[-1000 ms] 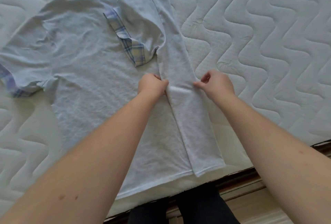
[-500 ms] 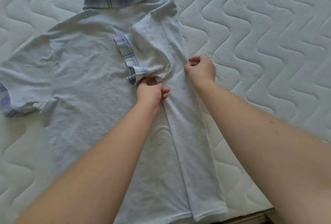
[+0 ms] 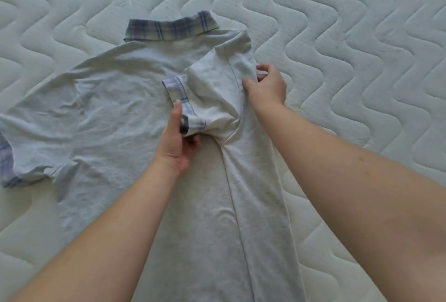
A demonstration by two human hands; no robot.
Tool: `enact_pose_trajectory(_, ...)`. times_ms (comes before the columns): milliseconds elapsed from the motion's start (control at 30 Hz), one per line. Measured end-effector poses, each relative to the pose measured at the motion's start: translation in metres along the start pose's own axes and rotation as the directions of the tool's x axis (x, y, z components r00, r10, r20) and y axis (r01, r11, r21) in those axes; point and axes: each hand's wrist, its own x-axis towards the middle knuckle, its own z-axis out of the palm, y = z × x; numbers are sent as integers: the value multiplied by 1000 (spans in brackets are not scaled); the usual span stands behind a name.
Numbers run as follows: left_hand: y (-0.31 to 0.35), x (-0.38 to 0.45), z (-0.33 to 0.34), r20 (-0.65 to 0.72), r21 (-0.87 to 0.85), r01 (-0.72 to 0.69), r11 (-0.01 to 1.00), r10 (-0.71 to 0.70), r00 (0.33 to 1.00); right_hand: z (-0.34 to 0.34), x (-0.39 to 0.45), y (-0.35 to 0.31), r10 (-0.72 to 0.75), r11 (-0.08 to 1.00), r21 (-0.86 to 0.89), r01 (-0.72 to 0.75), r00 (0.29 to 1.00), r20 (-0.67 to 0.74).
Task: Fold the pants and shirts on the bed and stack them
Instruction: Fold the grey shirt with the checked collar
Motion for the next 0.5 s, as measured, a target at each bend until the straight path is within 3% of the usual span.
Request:
enact_pose_trajectory(267, 3, 30, -18, 54, 86, 118, 989, -123, 991, 9, 54, -28, -39, 998, -45, 37, 999, -31)
enact_pose_trajectory(500, -7, 33, -17, -24, 67, 69, 995, -67, 997, 17, 84, -56, 10, 1000, 18, -9, 999, -34)
